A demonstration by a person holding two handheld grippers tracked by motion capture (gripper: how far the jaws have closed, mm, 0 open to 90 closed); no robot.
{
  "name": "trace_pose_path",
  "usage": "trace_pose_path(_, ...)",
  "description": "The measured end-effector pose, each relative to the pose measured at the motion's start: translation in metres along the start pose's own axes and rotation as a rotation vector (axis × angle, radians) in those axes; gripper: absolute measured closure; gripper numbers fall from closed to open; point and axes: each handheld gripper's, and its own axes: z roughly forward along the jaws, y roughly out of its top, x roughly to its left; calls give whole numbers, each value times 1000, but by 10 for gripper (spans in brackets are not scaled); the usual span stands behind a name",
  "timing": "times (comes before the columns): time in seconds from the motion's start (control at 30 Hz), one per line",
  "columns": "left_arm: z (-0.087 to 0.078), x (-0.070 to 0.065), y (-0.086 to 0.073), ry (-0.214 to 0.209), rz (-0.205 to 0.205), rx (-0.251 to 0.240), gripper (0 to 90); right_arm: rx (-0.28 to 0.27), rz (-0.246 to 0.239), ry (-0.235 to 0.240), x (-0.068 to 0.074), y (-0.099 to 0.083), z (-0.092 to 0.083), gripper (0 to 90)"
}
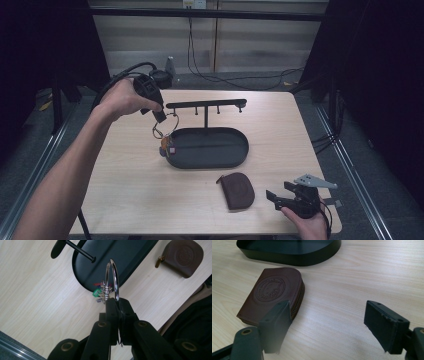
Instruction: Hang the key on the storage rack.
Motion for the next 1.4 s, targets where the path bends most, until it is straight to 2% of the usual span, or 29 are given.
trace_pose_path(0.07,-1,4,-1,-4,-6,-17,881,0,-3,2,0,0,0,214)
trace_pose_path(0.17,1,8,-3,6,-17,-1,881,0,2,2,-1,0,0,213)
trace_pose_path(0.27,7,14,-2,-3,-30,5,881,-1,1,3,-1,0,1,212)
trace_pose_path(0.33,14,17,2,1,-45,33,881,-1,1,0,0,0,1,212)
trace_pose_path(0.4,18,17,4,-6,-42,38,881,-1,0,1,0,0,0,212)
trace_pose_path(0.53,21,20,6,6,-43,40,881,1,5,4,-1,0,1,210)
trace_pose_path(0.6,20,21,7,-21,-35,42,881,1,2,6,-1,0,1,210)
trace_pose_path(0.73,15,18,10,-29,-31,16,881,0,2,6,-1,0,1,210)
trace_pose_path(0.87,11,15,16,-10,-29,17,881,0,4,7,-1,0,1,210)
trace_pose_path(1.07,22,25,25,33,-58,42,881,-1,4,12,-1,0,1,210)
trace_pose_path(1.27,33,31,29,14,-66,42,881,1,5,16,-2,0,1,208)
trace_pose_path(1.4,36,31,32,32,-66,42,880,-1,4,16,-1,0,1,208)
